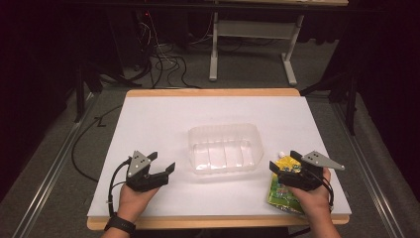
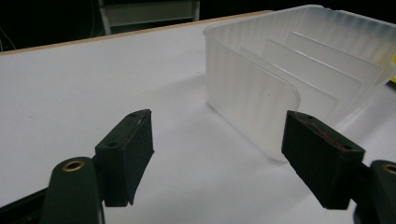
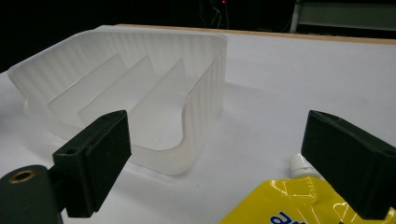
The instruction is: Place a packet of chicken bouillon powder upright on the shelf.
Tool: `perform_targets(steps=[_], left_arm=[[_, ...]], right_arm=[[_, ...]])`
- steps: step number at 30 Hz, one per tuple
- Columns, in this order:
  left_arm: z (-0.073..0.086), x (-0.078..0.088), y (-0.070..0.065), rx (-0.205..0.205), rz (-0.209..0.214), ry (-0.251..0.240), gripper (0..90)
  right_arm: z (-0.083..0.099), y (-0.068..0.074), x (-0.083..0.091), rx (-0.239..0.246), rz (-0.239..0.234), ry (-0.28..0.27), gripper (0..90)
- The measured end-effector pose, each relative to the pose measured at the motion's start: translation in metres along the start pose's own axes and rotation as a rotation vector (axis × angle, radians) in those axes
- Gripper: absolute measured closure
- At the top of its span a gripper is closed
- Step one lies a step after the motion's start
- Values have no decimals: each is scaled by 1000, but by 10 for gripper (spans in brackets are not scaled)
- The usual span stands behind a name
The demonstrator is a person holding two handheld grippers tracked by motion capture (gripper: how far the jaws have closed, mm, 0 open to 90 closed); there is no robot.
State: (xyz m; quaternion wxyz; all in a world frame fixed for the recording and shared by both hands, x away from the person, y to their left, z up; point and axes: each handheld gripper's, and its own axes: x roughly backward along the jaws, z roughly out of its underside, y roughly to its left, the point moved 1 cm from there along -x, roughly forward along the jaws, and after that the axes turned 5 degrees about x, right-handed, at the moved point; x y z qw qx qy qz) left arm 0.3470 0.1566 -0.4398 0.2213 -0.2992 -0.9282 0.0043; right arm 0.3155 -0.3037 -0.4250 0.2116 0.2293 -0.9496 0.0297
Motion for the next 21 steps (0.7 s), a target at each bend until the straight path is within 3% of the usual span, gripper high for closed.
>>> perform_targets(steps=[5,14,21], left_arm=[[0,-1,-4,-23,-6,-5,230],[3,-4,-7,-28,3,19,223],[4,-4,-8,-32,6,22,226]], right_arm=[[1,-1,1,8,-1,2,81],[2,-5,3,9,3,11,87],[5,-17,9,-34,35,43,207]])
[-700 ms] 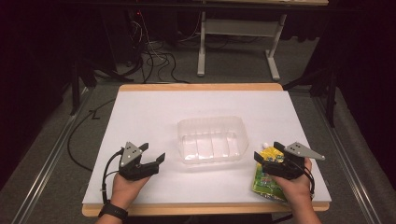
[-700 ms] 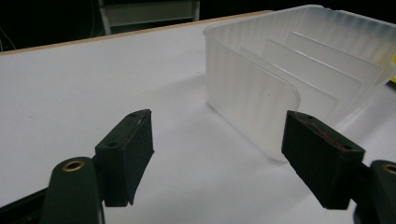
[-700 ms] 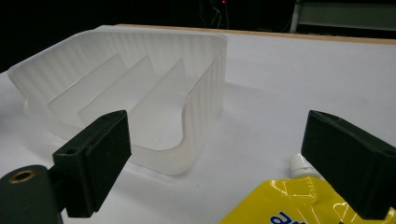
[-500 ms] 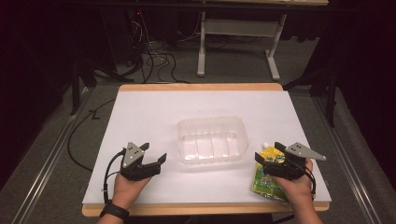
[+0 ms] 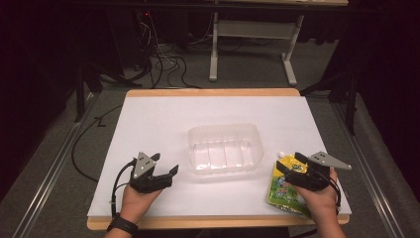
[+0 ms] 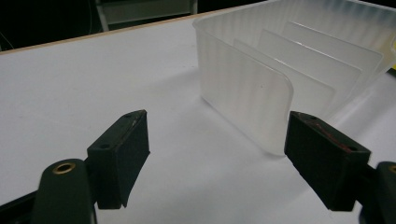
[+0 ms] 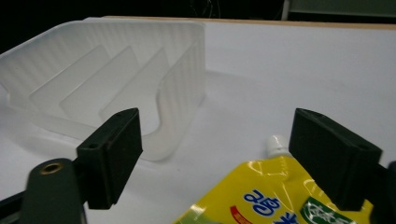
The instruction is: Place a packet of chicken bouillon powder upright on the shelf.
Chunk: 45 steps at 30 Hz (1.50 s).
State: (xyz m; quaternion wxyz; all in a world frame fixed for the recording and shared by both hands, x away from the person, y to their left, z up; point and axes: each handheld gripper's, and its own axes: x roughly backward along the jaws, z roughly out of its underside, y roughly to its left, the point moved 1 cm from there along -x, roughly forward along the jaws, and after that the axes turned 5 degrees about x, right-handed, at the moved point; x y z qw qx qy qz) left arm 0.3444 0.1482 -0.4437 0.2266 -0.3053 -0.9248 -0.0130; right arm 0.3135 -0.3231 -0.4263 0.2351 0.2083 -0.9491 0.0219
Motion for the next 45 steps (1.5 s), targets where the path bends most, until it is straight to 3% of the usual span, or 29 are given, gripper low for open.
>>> perform_targets(steps=[4,16,19,21,22,26,31,39,40,45], left_arm=[[-1,0,0,5,1,-8,230],[-6,-9,-2,8,23,-7,234],[-6,-12,-4,1,30,-8,236],[-6,-12,-5,0,32,-6,236],[-6,-14,-6,-2,34,-5,236],[-6,-15,-7,-8,37,1,237],[-5,-16,-7,-15,37,6,236],[-4,-16,-7,-15,35,9,237],[-4,-17,-8,-18,35,11,236],[-3,-18,-9,-24,45,18,237]], right_arm=[[7,-18,7,-51,46,28,251],[31,-55,23,-132,144,82,232],[40,-67,29,-183,175,95,234],[42,-70,29,-191,177,98,236],[47,-76,29,-221,183,116,241],[55,-83,27,-254,178,136,249],[63,-88,18,-296,130,166,280],[66,-92,16,-342,93,157,305],[67,-92,16,-362,71,152,345],[69,-93,16,-362,38,151,447]])
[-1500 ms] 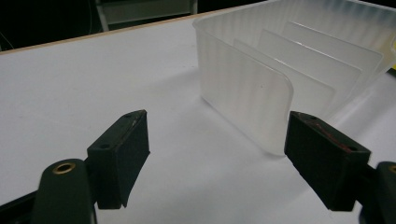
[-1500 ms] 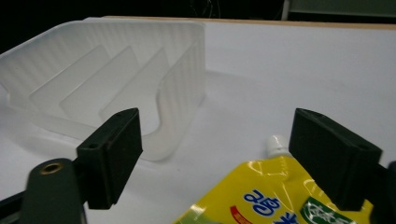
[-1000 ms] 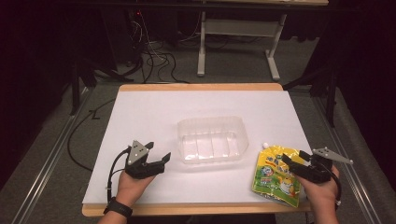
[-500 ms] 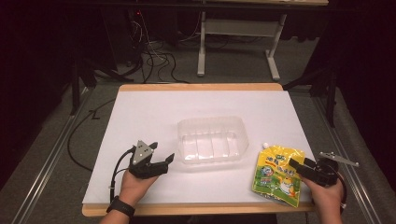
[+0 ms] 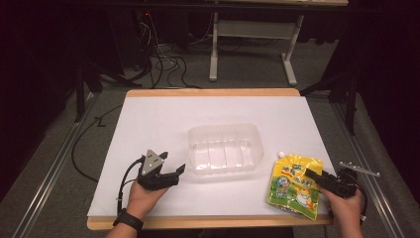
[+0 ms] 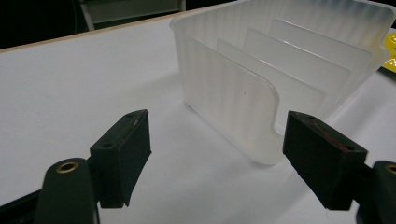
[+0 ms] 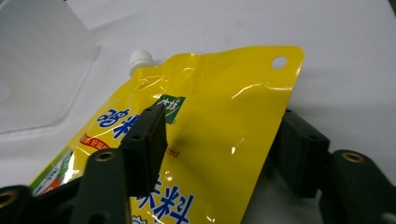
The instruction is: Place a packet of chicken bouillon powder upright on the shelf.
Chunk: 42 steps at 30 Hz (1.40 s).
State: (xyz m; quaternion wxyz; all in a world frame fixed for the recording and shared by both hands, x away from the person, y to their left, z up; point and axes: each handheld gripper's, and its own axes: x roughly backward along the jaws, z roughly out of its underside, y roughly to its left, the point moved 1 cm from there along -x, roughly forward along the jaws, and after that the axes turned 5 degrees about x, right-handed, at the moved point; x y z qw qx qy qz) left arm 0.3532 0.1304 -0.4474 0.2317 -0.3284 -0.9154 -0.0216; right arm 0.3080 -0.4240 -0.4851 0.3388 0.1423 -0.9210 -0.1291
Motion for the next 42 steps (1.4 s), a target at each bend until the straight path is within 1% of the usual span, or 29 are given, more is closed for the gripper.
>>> perform_targets(steps=[2,4,6,8,10,11,13,15,17,18,19,20,21,22,24,25,26,27,28,29,30,31,33,34,37,40,41,42], left_arm=[[0,0,0,-3,0,1,238],[0,0,-1,-4,1,1,237],[0,0,-1,-6,1,3,237],[0,0,-1,-8,0,3,237],[0,0,-1,-7,-1,1,237],[0,0,-1,-10,-2,2,238],[1,1,-1,-14,-5,5,238],[1,2,-1,-15,-7,4,238],[3,5,0,-22,-13,7,238],[3,5,0,-22,-13,7,238],[4,7,1,-24,-19,8,238],[4,8,1,-25,-24,7,238],[4,8,1,-25,-24,7,238],[5,10,2,-26,-28,6,238],[6,13,3,-25,-36,6,238],[8,16,5,-22,-42,8,238],[8,17,6,-19,-47,6,238],[8,17,6,-19,-47,6,239],[9,19,7,-16,-50,5,239],[9,20,8,-13,-52,3,240],[9,20,8,-10,-55,1,240],[9,21,9,-11,-55,1,241],[8,20,9,-10,-53,-1,241],[7,20,9,-8,-50,-4,242],[5,16,7,-15,-44,-3,242],[4,13,4,-24,-40,-1,242],[4,12,4,-26,-38,1,242],[5,12,4,-30,-37,5,243]], right_arm=[[1,0,0,-4,-14,5,492],[1,2,-2,6,-46,17,578],[1,2,-2,14,-55,19,594],[-1,5,-2,16,-62,25,643],[-2,7,-2,41,-71,24,713],[-4,10,-2,55,-70,23,819],[-6,12,-2,74,-77,20,892],[-7,13,-2,78,-80,17,900],[-11,19,-5,90,-50,6,900],[-11,19,-5,90,-50,6,900],[-14,22,-9,109,-28,-11,900],[-16,24,-10,108,-15,-21,900],[-16,24,-10,108,-15,-21,900],[-19,24,-11,110,-5,-39,900],[-24,21,-12,83,19,-81,900],[-28,15,-12,41,55,-118,900],[-28,12,-12,29,72,-129,900],[-28,12,-12,29,72,-129,900],[-29,6,-12,2,93,-135,900],[-27,-2,-15,-20,101,-116,900],[-27,-2,-15,-20,101,-116,900],[-22,-7,-17,-32,99,-101,900],[-21,-9,-17,-35,96,-96,900],[-19,-11,-14,-41,83,-96,900],[-17,-11,-10,-38,74,-81,894],[-12,-10,-4,-33,30,-58,883],[-9,-9,-1,-44,8,-47,877],[-6,-8,4,-42,-12,-27,844]])
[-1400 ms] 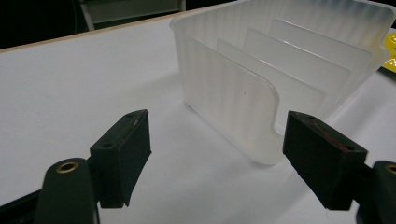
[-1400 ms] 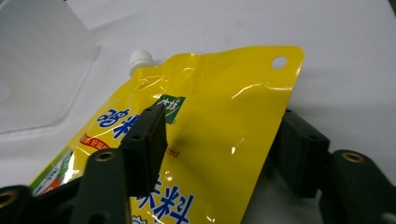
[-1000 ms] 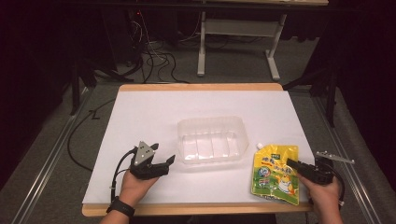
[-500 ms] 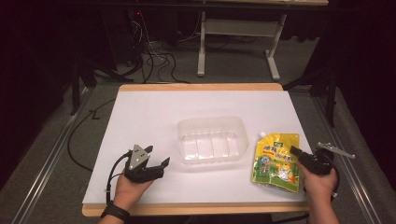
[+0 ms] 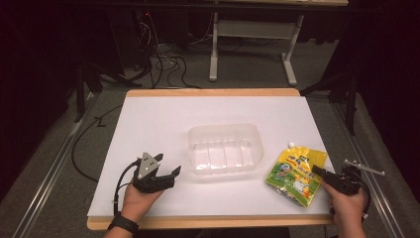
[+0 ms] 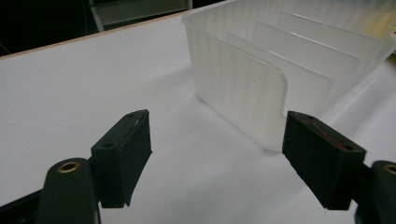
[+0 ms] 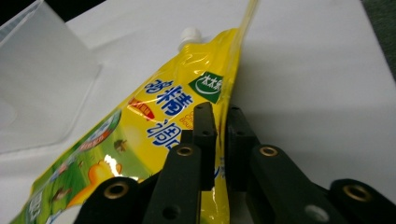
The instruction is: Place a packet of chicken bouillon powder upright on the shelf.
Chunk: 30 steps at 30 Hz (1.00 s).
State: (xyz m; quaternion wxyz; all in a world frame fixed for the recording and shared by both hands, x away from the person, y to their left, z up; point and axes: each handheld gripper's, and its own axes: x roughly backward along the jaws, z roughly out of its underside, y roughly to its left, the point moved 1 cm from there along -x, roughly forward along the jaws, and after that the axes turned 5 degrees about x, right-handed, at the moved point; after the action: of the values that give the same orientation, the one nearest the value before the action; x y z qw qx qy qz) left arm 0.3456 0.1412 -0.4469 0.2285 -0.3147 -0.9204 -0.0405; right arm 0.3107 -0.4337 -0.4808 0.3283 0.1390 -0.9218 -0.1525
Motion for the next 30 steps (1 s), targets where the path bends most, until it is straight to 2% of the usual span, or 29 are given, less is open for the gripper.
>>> perform_targets(steps=[3,7,10,12,13,14,15,16,18,20,22,26,30], left_arm=[[0,0,0,-2,-3,3,243],[1,5,1,-8,-10,0,244],[2,5,3,-2,-16,-2,245],[3,6,4,2,-18,1,245],[3,6,4,4,-18,2,245],[3,6,4,2,-19,3,245],[3,6,3,0,-17,5,245],[3,5,3,-3,-16,5,245],[3,5,2,-5,-14,5,246],[2,4,1,-5,-14,5,246],[1,3,0,-5,-12,-1,246],[1,2,0,-4,-6,-2,246],[-2,-1,0,2,7,-7,248]], right_arm=[[0,-2,1,-12,-2,15,804],[-4,-10,-7,-48,12,17,690],[-7,-12,-11,-45,13,15,665],[-9,-13,-16,-60,0,25,666],[-10,-14,-18,-54,-4,31,688],[-11,-13,-19,-46,-18,37,785],[-11,-13,-19,-46,-18,37,785],[-12,-9,-17,-28,-30,37,844],[-15,-4,-14,13,-22,31,900],[-16,-1,-11,28,-23,21,900],[-20,6,-3,51,-26,-22,900],[-23,15,6,78,-24,-61,900],[-27,31,22,103,-52,-133,900]])
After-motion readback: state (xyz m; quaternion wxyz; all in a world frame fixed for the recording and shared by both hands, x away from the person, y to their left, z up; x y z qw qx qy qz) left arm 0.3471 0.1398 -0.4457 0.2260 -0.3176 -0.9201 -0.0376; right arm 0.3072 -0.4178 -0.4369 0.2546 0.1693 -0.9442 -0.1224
